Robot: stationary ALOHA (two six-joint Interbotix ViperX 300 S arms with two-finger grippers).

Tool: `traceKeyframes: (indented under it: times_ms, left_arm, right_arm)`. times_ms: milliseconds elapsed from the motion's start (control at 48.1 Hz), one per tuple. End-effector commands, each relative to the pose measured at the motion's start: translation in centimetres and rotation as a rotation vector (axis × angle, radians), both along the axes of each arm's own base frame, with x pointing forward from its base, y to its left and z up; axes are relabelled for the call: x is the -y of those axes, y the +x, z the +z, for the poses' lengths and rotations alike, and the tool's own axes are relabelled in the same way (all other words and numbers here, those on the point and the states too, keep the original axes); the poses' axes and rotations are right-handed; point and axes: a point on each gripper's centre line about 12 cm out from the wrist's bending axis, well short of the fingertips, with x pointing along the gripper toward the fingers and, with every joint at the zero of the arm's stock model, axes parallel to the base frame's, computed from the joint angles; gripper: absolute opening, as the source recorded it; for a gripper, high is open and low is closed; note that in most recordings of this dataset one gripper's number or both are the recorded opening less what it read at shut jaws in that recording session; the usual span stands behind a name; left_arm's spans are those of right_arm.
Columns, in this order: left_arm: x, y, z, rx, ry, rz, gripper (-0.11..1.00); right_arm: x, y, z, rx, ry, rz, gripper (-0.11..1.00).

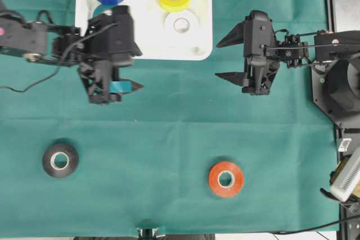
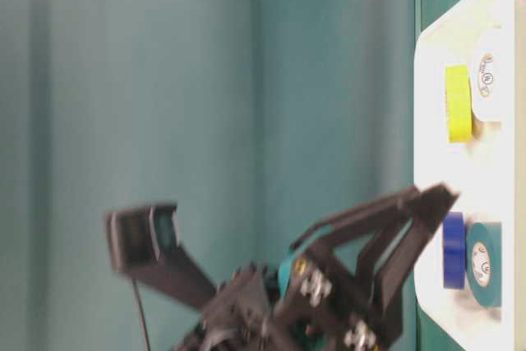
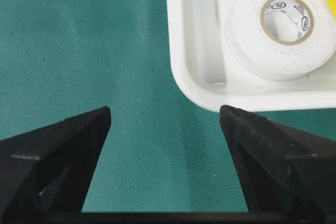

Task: Put the tape alternately from left to right into the white case.
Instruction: 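Open the left gripper and withdraw it to the left, then move the right gripper down to the orange-red tape roll and grip it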

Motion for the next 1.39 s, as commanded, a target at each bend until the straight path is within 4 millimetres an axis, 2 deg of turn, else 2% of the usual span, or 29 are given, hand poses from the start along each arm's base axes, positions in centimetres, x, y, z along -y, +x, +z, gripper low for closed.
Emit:
traceKeyframes:
  times_ms: [0,645,915,1165,1373]
  left_arm:
    - [0.1,-1.1,1.5,0.083,0.001,0.000,0.97]
    - [0.1,-8.7,0.3,0.146,0.002,0.003,0.97]
    - [0.1,-9.7,0.1,0.170,-0.001,0.006,0.97]
    - [0.1,-9.9,-0.1,0.164,0.000,0.005,0.97]
    - [0.2,-10.2,-0.3,0.160,-0.002,0.006,0.97]
  right_arm:
    - [-0.1,0.3,0.8,0.033,0.000,0.003,0.58]
    - [-0.3,0.4,1.0,0.053,0.001,0.014,0.58]
    - [-0.8,0.4,0.9,0.051,0.002,0.033,0.58]
    - [-3.1,0.5,1.0,0.053,0.005,0.116,0.58]
    - [-6.6,0.5,1.3,0.083,0.015,0.251,0.58]
